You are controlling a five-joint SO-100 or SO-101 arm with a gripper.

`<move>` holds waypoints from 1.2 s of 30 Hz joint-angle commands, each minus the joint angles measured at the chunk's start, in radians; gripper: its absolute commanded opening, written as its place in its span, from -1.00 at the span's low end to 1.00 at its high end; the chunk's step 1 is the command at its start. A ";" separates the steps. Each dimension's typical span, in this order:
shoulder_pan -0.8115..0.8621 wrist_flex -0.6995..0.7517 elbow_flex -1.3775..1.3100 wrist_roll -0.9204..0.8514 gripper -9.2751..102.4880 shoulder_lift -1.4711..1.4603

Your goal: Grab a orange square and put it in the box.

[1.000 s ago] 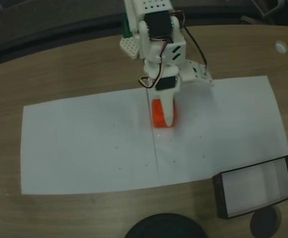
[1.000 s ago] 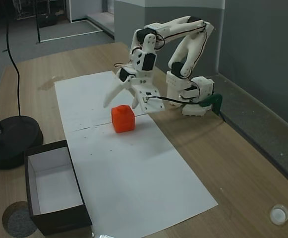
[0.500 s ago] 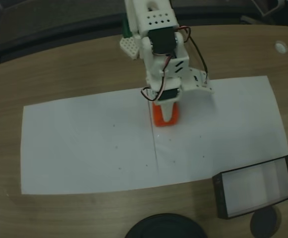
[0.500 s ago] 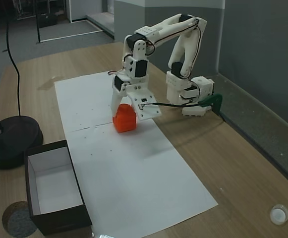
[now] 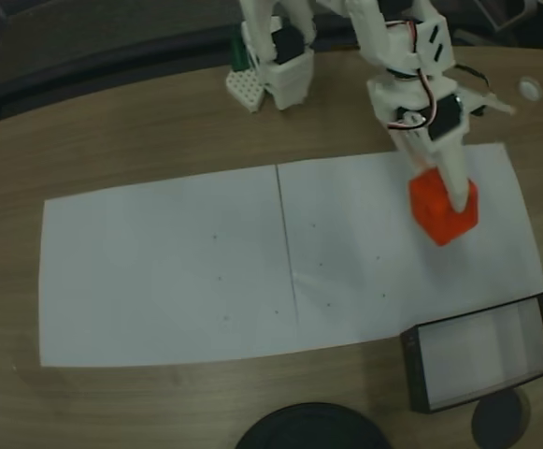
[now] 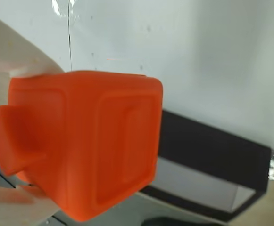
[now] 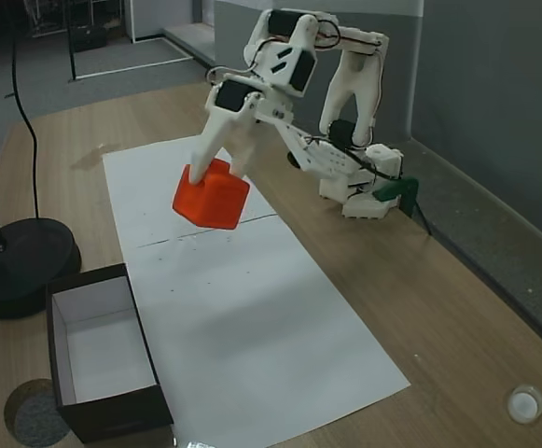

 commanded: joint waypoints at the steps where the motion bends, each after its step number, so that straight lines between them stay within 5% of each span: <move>1: -0.038 -0.051 -0.255 0.003 -0.59 -0.048; 14: 0.015 -0.081 -0.897 0.005 -0.59 -0.663; 29: 0.061 -0.081 -1.081 0.005 -0.57 -0.959; 36: 0.071 -0.064 -1.081 0.109 -0.29 -0.954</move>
